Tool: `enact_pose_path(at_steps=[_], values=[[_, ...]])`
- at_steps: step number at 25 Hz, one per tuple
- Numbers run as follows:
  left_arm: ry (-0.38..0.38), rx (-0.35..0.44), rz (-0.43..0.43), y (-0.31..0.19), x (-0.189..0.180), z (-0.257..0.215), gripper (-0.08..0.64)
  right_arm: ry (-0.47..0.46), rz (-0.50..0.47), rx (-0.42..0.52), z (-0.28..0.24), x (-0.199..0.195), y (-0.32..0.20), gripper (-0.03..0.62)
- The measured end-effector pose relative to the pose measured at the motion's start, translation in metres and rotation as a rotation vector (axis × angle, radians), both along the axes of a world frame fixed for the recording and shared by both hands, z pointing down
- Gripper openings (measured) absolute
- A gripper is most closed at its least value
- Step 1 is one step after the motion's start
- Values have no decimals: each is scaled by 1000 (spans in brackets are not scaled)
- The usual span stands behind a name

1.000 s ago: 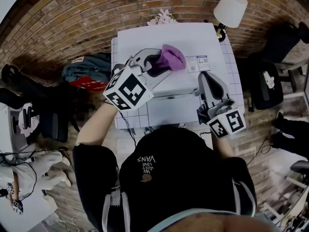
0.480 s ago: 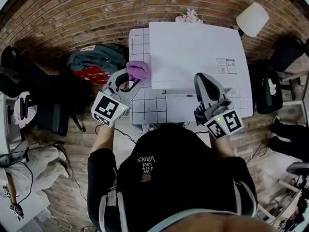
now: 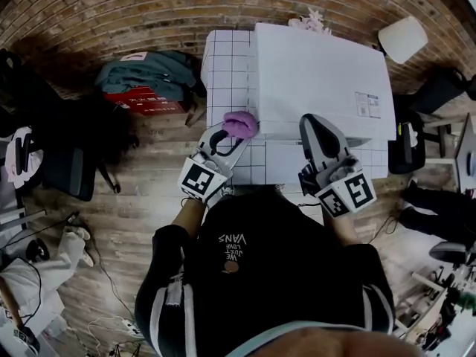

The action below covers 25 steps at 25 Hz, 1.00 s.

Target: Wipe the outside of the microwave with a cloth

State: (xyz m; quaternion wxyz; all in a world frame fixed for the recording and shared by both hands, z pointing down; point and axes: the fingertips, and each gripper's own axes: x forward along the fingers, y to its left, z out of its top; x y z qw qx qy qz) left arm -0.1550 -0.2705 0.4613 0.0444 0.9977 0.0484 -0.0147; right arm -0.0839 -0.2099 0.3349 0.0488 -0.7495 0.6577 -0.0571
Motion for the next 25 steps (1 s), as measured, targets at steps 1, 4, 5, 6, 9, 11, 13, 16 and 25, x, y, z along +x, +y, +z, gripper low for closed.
enact_pose_path(at_steps=[1, 4, 5, 6, 9, 11, 13, 16, 25], values=[[6, -16, 6, -1, 4, 3, 130, 5, 3, -7, -1, -1, -1, 0], [30, -27, 19, -15, 19, 4, 130, 15, 17, -17, -2, -1, -4, 0], [36, -28, 19, -22, 26, 3, 130, 17, 21, -19, -1, 0, -5, 0], [41, -25, 18, -30, 33, 2, 130, 18, 25, -23, -1, 0, -5, 0], [49, -16, 6, -56, 56, 2, 130, 21, 30, -34, 0, 1, -6, 0], [52, -13, 1, -75, 76, 4, 130, 22, 33, -38, 1, 1, -5, 0], [51, -19, -5, -97, 97, 5, 130, 23, 35, -42, 1, 1, -5, 0], [46, -38, -31, -130, 130, 6, 130, 24, 35, -57, 4, 2, -3, 0], [8, -66, -100, -190, 185, 7, 130, 3, 63, -65, 6, 7, 6, 0]])
